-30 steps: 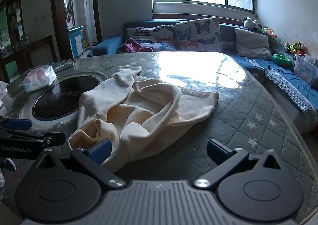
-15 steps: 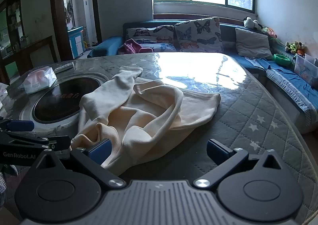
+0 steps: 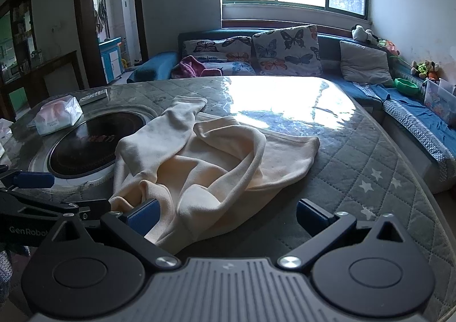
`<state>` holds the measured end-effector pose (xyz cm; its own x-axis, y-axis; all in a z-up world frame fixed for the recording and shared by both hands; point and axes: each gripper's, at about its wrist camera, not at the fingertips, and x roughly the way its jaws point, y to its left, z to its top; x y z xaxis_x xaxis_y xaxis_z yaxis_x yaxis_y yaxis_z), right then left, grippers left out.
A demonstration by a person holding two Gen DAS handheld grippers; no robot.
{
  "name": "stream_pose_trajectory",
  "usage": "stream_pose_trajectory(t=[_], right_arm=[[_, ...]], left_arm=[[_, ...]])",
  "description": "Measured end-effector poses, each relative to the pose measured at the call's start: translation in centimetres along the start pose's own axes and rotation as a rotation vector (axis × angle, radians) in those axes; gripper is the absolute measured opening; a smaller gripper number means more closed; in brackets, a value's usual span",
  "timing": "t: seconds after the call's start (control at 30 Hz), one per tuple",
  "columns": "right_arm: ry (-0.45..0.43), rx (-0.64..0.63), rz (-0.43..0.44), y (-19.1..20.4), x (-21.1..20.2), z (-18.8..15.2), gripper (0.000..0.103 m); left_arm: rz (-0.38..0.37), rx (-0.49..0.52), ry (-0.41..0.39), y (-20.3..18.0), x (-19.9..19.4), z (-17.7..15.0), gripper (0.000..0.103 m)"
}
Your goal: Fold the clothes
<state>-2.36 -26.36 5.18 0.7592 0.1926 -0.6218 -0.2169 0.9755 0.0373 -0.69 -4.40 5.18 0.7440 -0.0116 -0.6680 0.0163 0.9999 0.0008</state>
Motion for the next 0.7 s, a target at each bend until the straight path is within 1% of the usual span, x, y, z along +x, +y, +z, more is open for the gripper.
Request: stream_pose_trajectory(t=[0.37, 0.6, 0.7], right_arm=[[-0.01, 0.006, -0.005, -0.8, 1.0, 1.3, 0.101], [-0.026, -0.001, -0.019, -1.8, 2.7, 3.2, 0.094], [-0.027, -0.008, -0.022, -2.3, 3.9, 4.2, 0.088]], left_arm=[[0.01, 0.01, -0.001, 0.1, 1.0, 1.2, 0.103], [0.013, 0.021, -0.022, 0.1, 2.1, 2.7, 0.102], [0.009, 0.026, -0.028, 0.1, 2.7, 3.4, 0.102]])
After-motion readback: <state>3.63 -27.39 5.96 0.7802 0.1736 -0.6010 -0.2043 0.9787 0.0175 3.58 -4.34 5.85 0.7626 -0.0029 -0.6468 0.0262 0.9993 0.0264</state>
